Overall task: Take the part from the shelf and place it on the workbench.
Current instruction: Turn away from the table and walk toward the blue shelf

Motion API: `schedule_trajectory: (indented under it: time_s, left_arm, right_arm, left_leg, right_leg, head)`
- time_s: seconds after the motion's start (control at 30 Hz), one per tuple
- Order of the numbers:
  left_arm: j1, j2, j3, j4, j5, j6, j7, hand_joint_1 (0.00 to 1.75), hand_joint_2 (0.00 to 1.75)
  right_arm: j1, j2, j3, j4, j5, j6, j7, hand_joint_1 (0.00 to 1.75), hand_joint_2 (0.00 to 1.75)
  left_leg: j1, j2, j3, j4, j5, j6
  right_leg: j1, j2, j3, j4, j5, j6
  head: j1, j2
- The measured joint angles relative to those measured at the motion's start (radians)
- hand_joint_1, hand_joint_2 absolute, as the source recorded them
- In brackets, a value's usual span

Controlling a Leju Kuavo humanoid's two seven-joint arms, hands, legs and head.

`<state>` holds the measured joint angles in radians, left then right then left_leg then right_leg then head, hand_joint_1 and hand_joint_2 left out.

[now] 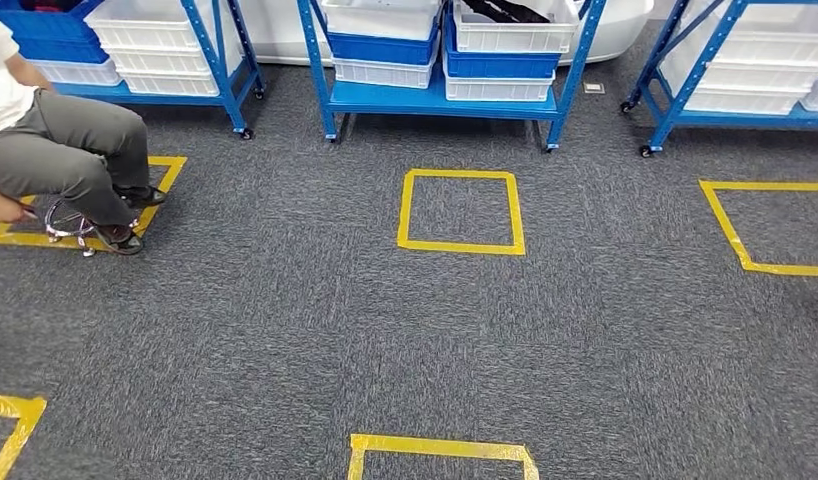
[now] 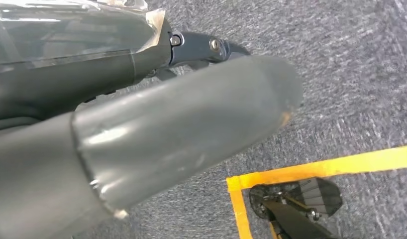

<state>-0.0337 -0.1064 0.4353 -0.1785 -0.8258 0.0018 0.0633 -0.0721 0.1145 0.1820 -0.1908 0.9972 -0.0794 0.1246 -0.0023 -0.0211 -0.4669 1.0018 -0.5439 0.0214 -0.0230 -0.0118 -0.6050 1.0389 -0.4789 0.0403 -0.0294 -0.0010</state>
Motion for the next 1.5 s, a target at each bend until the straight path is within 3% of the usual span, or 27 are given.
schedule_trajectory:
  time_s: [0.03,0.1,0.17,0.23,0.3,0.33,0.4,0.47,0.5,0.6,0.67,0.73,0.8,0.83,0.87,0.9,0.93,1.0,1.03,1.07,1.1,1.17,1.23,1.3,1.33,1.43,1.5]
  left_arm:
    - [-0.001,0.0,0.001,0.0,0.001,0.001,0.001,0.0,0.0]
    - [-0.003,-0.002,0.002,0.0,0.005,0.002,0.001,0.0,0.0]
    - [-0.004,-0.004,0.005,0.0,0.01,0.008,0.001,0.0,0.0]
    - [-0.002,-0.008,0.01,0.0,0.015,0.017,0.002,0.0,0.0]
    - [0.0,-0.01,0.019,0.0,0.02,0.023,0.003,0.0,0.0]
    - [0.0,-0.011,0.024,0.0,0.021,0.024,0.003,0.0,0.0]
    - [0.001,-0.01,0.031,0.0,0.021,0.027,0.003,0.0,0.0]
    - [0.004,-0.009,0.035,0.0,0.021,0.031,0.002,0.0,0.0]
    - [0.005,-0.008,0.037,0.0,0.021,0.033,0.001,0.0,0.0]
    - [0.003,-0.012,0.043,0.0,0.019,0.035,-0.003,0.0,0.0]
    - [0.002,-0.014,0.047,0.0,0.015,0.033,-0.006,0.0,0.0]
    - [0.001,-0.016,0.05,0.0,0.01,0.031,-0.007,0.0,0.0]
    - [0.002,-0.019,0.053,0.0,0.007,0.031,-0.007,0.0,0.0]
    - [0.002,-0.02,0.055,0.0,0.007,0.031,-0.006,0.0,0.0]
    - [0.002,-0.021,0.057,0.0,0.006,0.031,-0.006,0.0,0.0]
    - [0.002,-0.021,0.059,0.0,0.006,0.03,-0.006,0.0,0.0]
    - [0.002,-0.021,0.061,0.0,0.005,0.03,-0.006,0.0,0.0]
    - [0.001,-0.021,0.065,0.0,0.004,0.03,-0.004,0.0,0.0]
    - [0.0,-0.021,0.068,0.0,0.004,0.03,-0.003,0.0,0.0]
    - [-0.002,-0.02,0.071,0.0,0.004,0.031,-0.003,0.0,0.0]
    - [-0.003,-0.021,0.074,0.0,0.003,0.032,-0.005,0.0,0.0]
    - [-0.004,-0.022,0.078,-0.001,0.0,0.033,-0.007,0.0,0.0]
    - [-0.003,-0.022,0.081,-0.001,-0.004,0.033,-0.009,0.0,0.0]
    - [-0.002,-0.022,0.083,-0.001,-0.009,0.032,-0.011,0.0,0.0]
    - [-0.001,-0.021,0.084,-0.001,-0.011,0.031,-0.012,0.0,0.0]
    - [-0.001,-0.02,0.084,-0.001,-0.015,0.03,-0.015,0.0,0.0]
    - [-0.002,-0.02,0.084,-0.001,-0.025,0.024,-0.02,0.0,0.0]
  right_arm:
    - [-0.004,0.0,0.001,0.0,0.005,0.004,0.0,0.0,1.75]
    - [-0.012,0.001,0.006,0.0,0.016,0.01,0.001,0.0,1.75]
    - [-0.018,0.002,0.012,-0.001,0.026,0.015,0.0,0.0,1.75]
    - [-0.023,0.001,0.016,-0.001,0.033,0.018,-0.003,0.0,1.75]
    - [-0.027,0.002,0.017,-0.001,0.037,0.02,-0.007,0.0,1.75]
    - [-0.029,0.002,0.018,-0.002,0.038,0.021,-0.007,0.0,1.75]
    - [-0.031,0.007,0.021,-0.002,0.04,0.024,-0.008,0.0,1.75]
    - [-0.032,0.012,0.022,-0.002,0.041,0.026,-0.011,0.0,1.75]
    - [-0.032,0.014,0.022,-0.002,0.042,0.027,-0.012,0.0,1.75]
    - [-0.031,0.013,0.022,-0.002,0.046,0.028,-0.016,0.0,1.75]
    - [-0.032,0.011,0.022,-0.003,0.048,0.029,-0.018,0.0,1.75]
    - [-0.037,0.009,0.021,-0.004,0.049,0.029,-0.02,0.0,1.75]
    - [-0.042,0.007,0.019,-0.004,0.049,0.029,-0.021,0.0,1.75]
    - [-0.043,0.007,0.018,-0.004,0.05,0.029,-0.021,0.0,1.75]
    - [-0.042,0.006,0.017,-0.004,0.052,0.029,-0.021,0.0,1.75]
    - [-0.041,0.006,0.017,-0.004,0.056,0.03,-0.02,0.0,1.75]
    - [-0.04,0.006,0.016,-0.004,0.058,0.031,-0.019,0.0,1.75]
    - [-0.04,0.007,0.015,-0.004,0.063,0.032,-0.019,0.0,1.75]
    - [-0.041,0.008,0.015,-0.005,0.065,0.033,-0.02,0.0,1.75]
    - [-0.042,0.009,0.015,-0.005,0.067,0.033,-0.02,0.0,1.75]
    - [-0.043,0.01,0.015,-0.006,0.069,0.034,-0.02,0.0,1.75]
    - [-0.042,0.01,0.014,-0.006,0.07,0.036,-0.02,0.0,1.75]
    - [-0.039,0.009,0.013,-0.006,0.069,0.036,-0.02,0.0,1.75]
    - [-0.036,0.009,0.012,-0.006,0.066,0.036,-0.02,0.0,1.75]
    - [-0.034,0.009,0.011,-0.006,0.065,0.036,-0.02,0.0,1.75]
    - [-0.031,0.008,0.009,-0.005,0.064,0.036,-0.019,0.0,1.75]
    - [-0.031,0.007,0.009,-0.006,0.06,0.033,-0.018,0.0,1.75]
  left_leg:
    - [0.001,0.001,0.002,0.005,-0.004,-0.005]
    - [0.007,0.005,-0.008,0.045,-0.011,-0.013]
    - [0.011,0.011,-0.074,0.146,-0.037,-0.023]
    - [0.013,0.014,-0.166,0.257,-0.088,-0.031]
    - [0.012,0.014,-0.215,0.272,-0.109,-0.026]
    - [0.009,0.014,-0.219,0.237,-0.086,-0.017]
    - [-0.007,0.017,-0.203,0.128,0.02,0.018]
    - [-0.025,0.013,-0.187,0.055,0.092,0.05]
    - [-0.031,0.008,-0.181,0.04,0.1,0.057]
    - [-0.025,0.005,-0.131,0.003,0.099,0.061]
    - [-0.019,0.005,-0.103,-0.009,0.097,0.064]
    - [-0.019,0.005,-0.089,-0.01,0.083,0.065]
    - [-0.016,0.002,-0.068,-0.01,0.063,0.06]
    - [-0.014,-0.001,-0.055,-0.01,0.052,0.056]
    - [-0.012,-0.004,-0.041,-0.01,0.041,0.051]
    - [-0.011,-0.006,-0.028,-0.007,0.029,0.044]
    - [-0.012,-0.007,-0.02,-0.004,0.018,0.038]
    - [-0.015,-0.008,-0.011,0.003,-0.001,0.027]
    - [-0.015,-0.007,-0.011,0.008,-0.004,0.024]
    - [-0.013,-0.005,-0.017,0.024,-0.002,0.02]
    - [-0.011,-0.001,-0.033,0.056,0.005,0.015]
    - [-0.005,0.008,-0.102,0.164,0.003,-0.001]
    - [0.006,0.012,-0.19,0.272,-0.041,-0.016]
    - [0.015,0.014,-0.247,0.302,-0.07,-0.025]
    - [0.018,0.015,-0.254,0.275,-0.055,-0.026]
    - [0.019,0.025,-0.217,0.108,0.077,-0.02]
    - [0.013,0.031,-0.199,0.053,0.102,-0.009]
  right_leg:
    - [0.0,0.002,0.011,0.002,0.003,-0.019]
    - [-0.001,0.006,0.026,0.0,0.004,-0.041]
    - [0.001,0.006,0.038,-0.003,-0.003,-0.054]
    - [0.003,0.009,0.045,-0.004,-0.014,-0.061]
    - [0.007,0.012,0.061,-0.004,-0.03,-0.062]
    - [0.01,0.013,0.074,-0.005,-0.04,-0.062]
    - [0.016,0.012,0.095,-0.008,-0.059,-0.061]
    - [0.018,0.014,0.108,-0.016,-0.076,-0.054]
    - [0.02,0.015,0.119,-0.016,-0.077,-0.047]
    - [0.024,0.015,0.136,0.01,-0.074,-0.032]
    - [0.022,0.015,0.087,0.095,-0.093,-0.027]
    - [0.019,0.015,0.009,0.2,-0.137,-0.025]
    - [0.013,0.014,-0.034,0.225,-0.173,-0.018]
    - [0.01,0.014,-0.034,0.194,-0.166,-0.008]
    - [0.005,0.014,-0.023,0.142,-0.135,0.007]
    - [0.001,0.013,-0.013,0.085,-0.086,0.021]
    - [0.001,0.011,-0.003,0.04,-0.046,0.023]
    - [0.002,0.009,0.009,0.001,0.002,0.004]
    - [0.003,0.01,0.016,0.0,0.0,-0.012]
    - [0.0,0.011,0.023,-0.002,0.0,-0.021]
    - [-0.003,0.011,0.031,-0.005,-0.004,-0.029]
    - [-0.006,0.01,0.049,-0.01,-0.015,-0.043]
    - [-0.007,0.01,0.063,-0.011,-0.03,-0.052]
    - [-0.008,0.011,0.082,-0.011,-0.047,-0.051]
    - [-0.009,0.012,0.095,-0.012,-0.057,-0.049]
    - [-0.011,0.012,0.131,-0.015,-0.09,-0.035]
    - [-0.008,0.01,0.158,-0.023,-0.104,-0.019]
  head:
    - [-0.002,0.0]
    - [-0.005,0.0]
    - [-0.007,0.0]
    - [-0.009,0.0]
    - [-0.01,0.0]
    - [-0.01,0.0]
    - [-0.008,0.0]
    - [-0.004,0.0]
    - [-0.002,0.0]
    - [-0.003,0.0]
    - [-0.001,0.0]
    - [0.001,0.0]
    - [0.001,0.0]
    - [0.002,0.0]
    - [0.002,0.0]
    - [0.003,0.0]
    - [0.005,0.0]
    - [0.005,0.0]
    - [0.003,0.0]
    - [0.001,0.0]
    - [0.001,0.0]
    - [0.0,0.0]
    - [-0.001,0.0]
    - [-0.002,0.0]
    - [-0.002,0.0]
    - [-0.002,0.0]
    - [-0.004,0.0]
